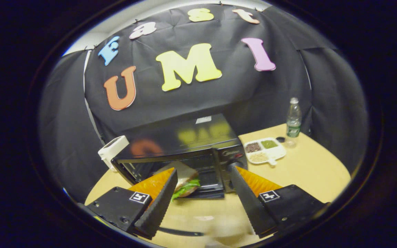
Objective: Open the electric oven with the left hand, put the food in, and close the electric oven.
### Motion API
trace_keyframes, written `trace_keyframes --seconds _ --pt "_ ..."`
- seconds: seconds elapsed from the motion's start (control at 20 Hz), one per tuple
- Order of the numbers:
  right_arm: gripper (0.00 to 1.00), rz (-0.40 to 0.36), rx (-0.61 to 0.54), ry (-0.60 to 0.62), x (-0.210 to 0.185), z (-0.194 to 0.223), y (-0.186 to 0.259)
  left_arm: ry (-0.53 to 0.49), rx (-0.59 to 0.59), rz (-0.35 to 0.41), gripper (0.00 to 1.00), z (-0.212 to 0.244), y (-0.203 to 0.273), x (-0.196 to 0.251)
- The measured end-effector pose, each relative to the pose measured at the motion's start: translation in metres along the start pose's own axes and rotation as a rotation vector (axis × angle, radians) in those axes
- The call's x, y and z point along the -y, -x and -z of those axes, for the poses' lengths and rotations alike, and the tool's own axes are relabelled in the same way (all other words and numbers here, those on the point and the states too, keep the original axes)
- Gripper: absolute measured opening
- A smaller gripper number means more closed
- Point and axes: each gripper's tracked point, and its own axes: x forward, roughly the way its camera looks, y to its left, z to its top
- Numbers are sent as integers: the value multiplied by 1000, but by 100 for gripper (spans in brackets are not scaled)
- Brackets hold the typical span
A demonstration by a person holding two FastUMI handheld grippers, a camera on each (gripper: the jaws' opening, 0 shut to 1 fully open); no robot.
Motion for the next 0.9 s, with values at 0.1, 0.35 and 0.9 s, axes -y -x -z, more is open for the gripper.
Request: trace_keyframes --seconds 0.1,0.35,0.9 --pt "89 32 36 44 30 -20 31 -7 -16 -6 93 14 -5 6" --pt "89 87 114 129 97 -70 105 13 -96 -29 94 57 -16 28" --pt "90 129 162 198 197 -125 189 -20 -235 -9 94 156 -61 91"
